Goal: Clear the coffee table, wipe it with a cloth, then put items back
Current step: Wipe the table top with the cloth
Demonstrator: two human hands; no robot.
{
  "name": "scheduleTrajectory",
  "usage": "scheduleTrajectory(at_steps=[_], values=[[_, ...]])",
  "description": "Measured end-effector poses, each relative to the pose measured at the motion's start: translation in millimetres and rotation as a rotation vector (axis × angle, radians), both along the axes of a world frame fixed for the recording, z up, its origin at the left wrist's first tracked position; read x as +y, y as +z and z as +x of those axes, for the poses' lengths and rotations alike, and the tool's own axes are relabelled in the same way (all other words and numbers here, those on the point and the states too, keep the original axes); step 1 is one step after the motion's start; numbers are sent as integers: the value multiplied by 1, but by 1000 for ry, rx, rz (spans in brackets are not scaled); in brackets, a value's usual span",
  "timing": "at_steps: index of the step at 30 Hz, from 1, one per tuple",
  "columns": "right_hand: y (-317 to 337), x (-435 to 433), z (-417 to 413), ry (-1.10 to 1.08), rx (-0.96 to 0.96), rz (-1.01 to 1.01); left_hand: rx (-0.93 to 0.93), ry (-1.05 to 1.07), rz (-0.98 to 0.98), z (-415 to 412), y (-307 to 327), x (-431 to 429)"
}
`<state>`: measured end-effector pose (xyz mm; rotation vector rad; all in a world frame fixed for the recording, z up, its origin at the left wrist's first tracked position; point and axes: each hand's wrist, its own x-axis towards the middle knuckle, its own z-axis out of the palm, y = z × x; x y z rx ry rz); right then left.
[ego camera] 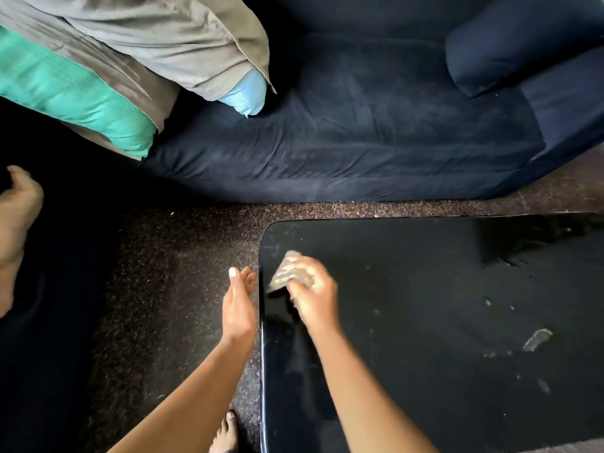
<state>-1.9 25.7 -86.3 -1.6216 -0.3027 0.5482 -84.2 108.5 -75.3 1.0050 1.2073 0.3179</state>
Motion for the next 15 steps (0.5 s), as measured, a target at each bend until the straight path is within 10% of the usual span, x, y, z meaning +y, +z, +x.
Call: scheduleTrajectory(at_steps=[6,9,15], values=[[22,-76,138,144,-702,-589,34,-102,8,15,-3,7],[8,-78,170,367,-743,-905,52,-108,11,16,-7,7],[-25,5,126,470,-743,-732,-1,-55,-17,14,-8,10]])
